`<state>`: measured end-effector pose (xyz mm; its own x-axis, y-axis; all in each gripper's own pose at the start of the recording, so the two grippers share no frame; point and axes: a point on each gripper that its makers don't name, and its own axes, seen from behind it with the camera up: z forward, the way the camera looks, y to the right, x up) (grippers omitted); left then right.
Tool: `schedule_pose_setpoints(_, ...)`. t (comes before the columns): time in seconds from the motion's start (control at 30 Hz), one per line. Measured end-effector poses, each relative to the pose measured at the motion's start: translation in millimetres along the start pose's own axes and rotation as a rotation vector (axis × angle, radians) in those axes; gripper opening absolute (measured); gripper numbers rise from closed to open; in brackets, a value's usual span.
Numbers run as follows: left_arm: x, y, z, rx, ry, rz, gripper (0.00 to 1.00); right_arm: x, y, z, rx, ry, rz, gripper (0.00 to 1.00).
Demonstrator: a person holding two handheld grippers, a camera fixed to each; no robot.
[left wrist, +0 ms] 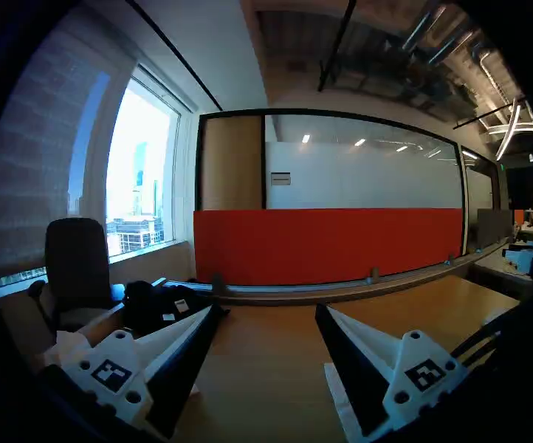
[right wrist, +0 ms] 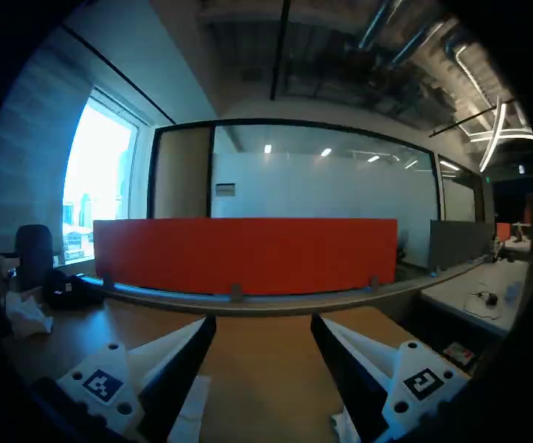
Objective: Fold towel
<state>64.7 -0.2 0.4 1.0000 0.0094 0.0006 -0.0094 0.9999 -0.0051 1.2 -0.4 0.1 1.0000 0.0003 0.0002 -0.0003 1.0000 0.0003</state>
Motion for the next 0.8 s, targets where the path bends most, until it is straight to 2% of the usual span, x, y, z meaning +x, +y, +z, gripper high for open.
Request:
schedule_pose_setpoints(0.17, 18.2, 3.3, 2.2, -0.02, -0.023, 0.007, 0.95, 18.9, -5.4, 1.5, 0.007, -0.009, -0.002, 0.99)
schedule_pose_setpoints(0.4, 22.3, 12.1, 6.5, -0.073, -0.074, 0.007, 0.95, 32.5, -15.9, 6.1, 0.033, -0.032, -0.039, 0.99)
schedule_pose_setpoints(0.57, 22.7, 20.5, 6.7, -0.137, -0.121, 0.01, 0.95, 36.7, -30.2, 5.3, 0.097, -0.071, -0.083, 0.99)
schedule_pose_setpoints(0.8, 18.1, 38.4, 1.6, -0.27, -0.208, 0.06, 0.95, 31.3, -52.6, 1.2, 0.226, -0.156, -0.149, 0.99)
